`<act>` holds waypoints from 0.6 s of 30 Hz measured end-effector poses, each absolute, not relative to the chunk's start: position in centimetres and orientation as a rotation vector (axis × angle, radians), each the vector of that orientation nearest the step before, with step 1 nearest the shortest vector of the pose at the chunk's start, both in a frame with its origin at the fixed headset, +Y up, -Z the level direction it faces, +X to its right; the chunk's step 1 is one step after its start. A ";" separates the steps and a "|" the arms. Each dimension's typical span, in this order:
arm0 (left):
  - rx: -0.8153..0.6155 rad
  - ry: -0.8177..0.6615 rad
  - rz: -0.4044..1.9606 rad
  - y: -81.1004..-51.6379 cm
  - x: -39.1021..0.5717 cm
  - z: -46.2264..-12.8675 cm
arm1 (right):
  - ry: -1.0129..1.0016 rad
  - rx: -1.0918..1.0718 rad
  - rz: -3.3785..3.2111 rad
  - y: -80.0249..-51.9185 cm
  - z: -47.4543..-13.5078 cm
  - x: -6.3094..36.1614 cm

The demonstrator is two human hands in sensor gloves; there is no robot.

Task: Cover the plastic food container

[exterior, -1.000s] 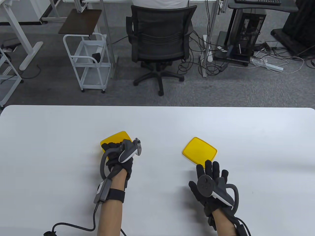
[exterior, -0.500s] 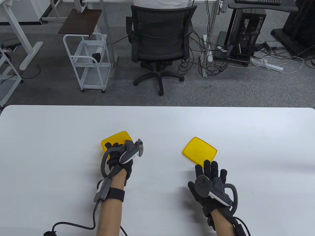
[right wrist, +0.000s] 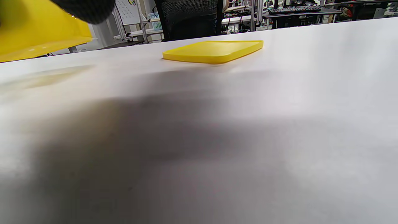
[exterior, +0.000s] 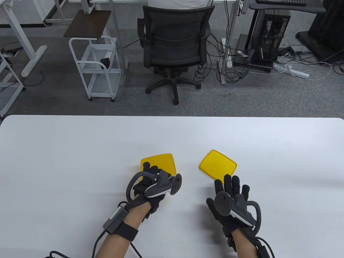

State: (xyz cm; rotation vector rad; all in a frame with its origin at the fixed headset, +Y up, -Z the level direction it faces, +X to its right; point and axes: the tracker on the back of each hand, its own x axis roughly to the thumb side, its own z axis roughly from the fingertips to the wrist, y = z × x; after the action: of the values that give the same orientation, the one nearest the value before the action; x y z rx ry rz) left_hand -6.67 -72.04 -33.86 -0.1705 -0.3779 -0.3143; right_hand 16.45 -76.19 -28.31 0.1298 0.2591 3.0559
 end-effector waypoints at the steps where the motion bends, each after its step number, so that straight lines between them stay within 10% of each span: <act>1: -0.167 -0.396 -0.311 -72.2 -6.4 -33.4 | 0.259 0.128 3.058 -76.2 -28.3 16.4; 18: -0.180 -0.514 -0.403 -75.5 -4.9 -28.5 | 0.251 0.124 3.076 -76.1 -28.2 16.5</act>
State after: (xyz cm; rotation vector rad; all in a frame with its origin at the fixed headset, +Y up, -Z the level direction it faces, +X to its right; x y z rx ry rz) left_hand -4.86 -75.50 -28.48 -0.1800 -0.5141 -0.4034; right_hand 16.48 -76.12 -28.21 0.1238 0.2505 3.0764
